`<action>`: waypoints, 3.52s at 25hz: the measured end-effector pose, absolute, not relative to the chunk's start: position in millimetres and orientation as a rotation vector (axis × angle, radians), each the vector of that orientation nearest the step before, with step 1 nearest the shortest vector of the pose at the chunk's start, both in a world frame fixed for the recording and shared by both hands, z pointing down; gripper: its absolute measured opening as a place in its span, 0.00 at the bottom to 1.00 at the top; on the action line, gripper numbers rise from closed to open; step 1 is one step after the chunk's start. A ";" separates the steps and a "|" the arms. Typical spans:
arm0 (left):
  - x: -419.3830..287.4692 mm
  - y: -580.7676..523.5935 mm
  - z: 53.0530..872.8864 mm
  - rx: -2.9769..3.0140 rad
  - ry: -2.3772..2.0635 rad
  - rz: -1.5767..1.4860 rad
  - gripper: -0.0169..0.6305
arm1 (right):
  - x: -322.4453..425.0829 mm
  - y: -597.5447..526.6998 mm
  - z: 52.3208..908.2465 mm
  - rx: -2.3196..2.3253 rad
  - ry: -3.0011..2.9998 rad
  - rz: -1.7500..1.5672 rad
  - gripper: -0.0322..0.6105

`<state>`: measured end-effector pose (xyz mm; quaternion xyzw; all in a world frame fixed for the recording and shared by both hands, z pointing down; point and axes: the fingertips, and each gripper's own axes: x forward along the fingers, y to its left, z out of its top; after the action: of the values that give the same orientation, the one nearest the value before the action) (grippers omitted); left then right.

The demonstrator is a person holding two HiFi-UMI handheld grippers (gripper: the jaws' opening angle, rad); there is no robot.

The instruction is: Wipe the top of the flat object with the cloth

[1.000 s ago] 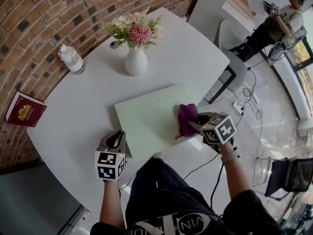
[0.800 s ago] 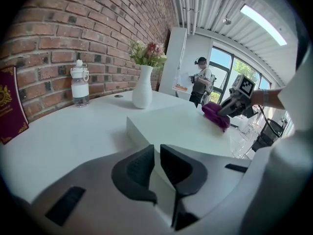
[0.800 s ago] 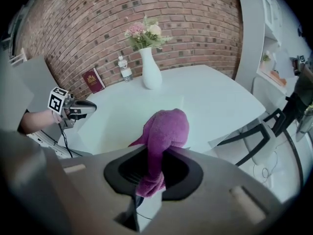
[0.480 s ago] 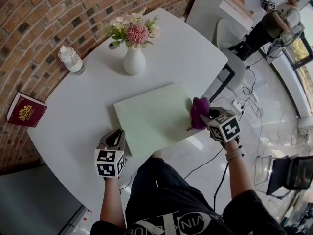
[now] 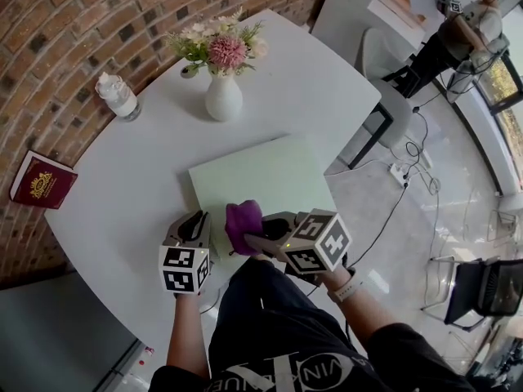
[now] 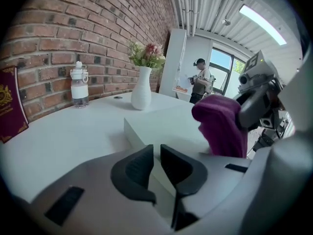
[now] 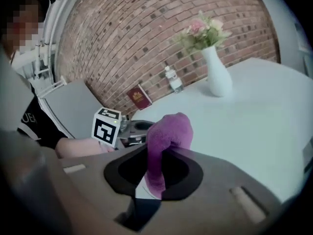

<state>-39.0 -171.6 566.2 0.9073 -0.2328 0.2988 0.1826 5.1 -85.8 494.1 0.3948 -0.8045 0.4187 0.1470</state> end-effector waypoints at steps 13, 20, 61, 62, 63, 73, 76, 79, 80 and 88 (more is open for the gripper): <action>-38.9 -172.3 568.4 2.570 -0.686 0.885 0.09 | 3.4 -63.2 544.1 1.058 -2.098 0.985 0.14; -38.5 -172.0 568.7 2.560 -0.670 0.873 0.09 | 95.0 -35.5 545.6 1.250 -1.946 1.048 0.14; 3.7 -117.2 571.7 2.711 -0.094 1.159 0.05 | 100.4 19.5 596.6 1.872 -1.693 1.091 0.14; 4.2 -117.6 571.4 2.713 -0.103 1.152 0.05 | 91.9 16.4 593.8 1.840 -1.716 1.070 0.14; 4.6 -118.6 571.1 2.712 -0.114 1.140 0.05 | 83.1 12.6 591.0 1.811 -1.741 1.062 0.14; 4.3 -119.7 571.1 2.714 -0.198 1.103 0.05 | -27.3 -12.3 580.4 1.434 -1.993 0.973 0.14; 5.2 -119.2 571.7 2.707 -0.194 1.110 0.05 | -46.8 -16.4 580.7 1.335 -2.016 0.948 0.14; 4.4 -119.3 572.1 2.702 -0.191 1.110 0.05 | -60.7 -17.4 579.9 1.261 -2.042 0.949 0.14; 4.3 -119.8 571.9 2.701 -0.194 1.109 0.05 | -64.6 -18.2 579.3 1.241 -2.050 0.951 0.14; 3.0 -119.4 573.7 2.666 -0.136 1.122 0.05 | -87.3 -20.5 560.3 1.076 -2.280 1.048 0.14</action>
<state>3.0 -119.4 573.7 0.9137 -0.0468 0.3846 0.1225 -87.3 -20.5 560.3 0.3859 -0.8174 0.3757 0.2043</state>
